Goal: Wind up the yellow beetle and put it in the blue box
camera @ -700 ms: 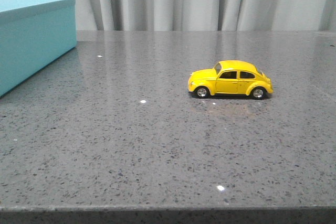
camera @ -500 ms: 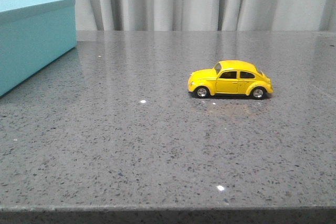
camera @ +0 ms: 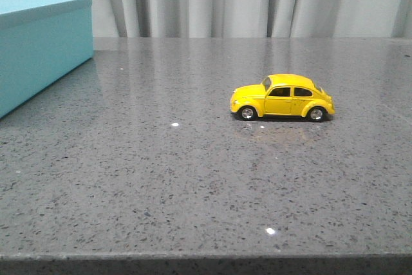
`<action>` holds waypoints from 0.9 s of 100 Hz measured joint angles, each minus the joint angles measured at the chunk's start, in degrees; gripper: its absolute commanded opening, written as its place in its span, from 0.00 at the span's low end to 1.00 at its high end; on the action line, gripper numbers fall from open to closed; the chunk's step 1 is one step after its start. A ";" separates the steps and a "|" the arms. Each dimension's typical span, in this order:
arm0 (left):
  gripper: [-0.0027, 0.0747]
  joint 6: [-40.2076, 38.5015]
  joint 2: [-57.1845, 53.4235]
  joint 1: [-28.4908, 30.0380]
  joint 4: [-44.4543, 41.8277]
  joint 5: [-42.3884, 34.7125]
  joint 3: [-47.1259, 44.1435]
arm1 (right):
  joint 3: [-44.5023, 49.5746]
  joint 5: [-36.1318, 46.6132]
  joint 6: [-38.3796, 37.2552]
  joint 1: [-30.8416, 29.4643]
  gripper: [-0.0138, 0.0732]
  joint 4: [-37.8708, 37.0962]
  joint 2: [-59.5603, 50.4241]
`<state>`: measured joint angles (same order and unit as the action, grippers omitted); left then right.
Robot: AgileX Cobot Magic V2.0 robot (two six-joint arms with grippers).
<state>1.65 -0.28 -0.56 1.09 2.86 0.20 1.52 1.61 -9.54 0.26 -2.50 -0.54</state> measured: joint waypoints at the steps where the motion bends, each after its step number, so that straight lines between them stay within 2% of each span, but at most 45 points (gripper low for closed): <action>1: 0.01 0.00 0.00 0.00 0.00 -0.21 0.00 | 0.00 0.00 0.00 0.00 0.08 0.00 0.00; 22: 0.01 0.00 0.00 0.00 0.00 -3.57 0.00 | 0.00 0.52 0.00 0.00 0.08 0.00 0.00; 33: 0.01 0.00 0.00 0.00 0.00 -1.43 1.37 | -0.31 0.65 0.00 0.00 0.08 0.00 0.00; 47: 0.01 0.00 0.28 0.00 0.00 3.27 6.82 | -3.69 -4.08 -0.11 0.00 0.08 0.00 0.00; 61: 0.03 0.00 3.80 0.00 0.00 7.58 12.34 | -8.89 -13.63 -0.11 0.00 0.09 0.00 0.11; 69: 0.12 0.00 6.54 0.00 0.00 9.92 15.03 | -11.96 -19.08 -0.11 0.11 0.12 0.00 1.75; 82: 0.42 0.00 11.52 0.00 0.04 10.46 18.91 | -16.96 -24.87 -0.11 1.33 0.26 0.04 5.78; 90: 0.54 0.00 14.38 0.00 0.04 10.46 20.71 | -19.02 -26.25 -0.11 1.98 0.37 0.13 8.37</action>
<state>1.65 14.10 -0.56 1.14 13.32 20.91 -17.50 -24.64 -9.64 2.24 -2.37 7.83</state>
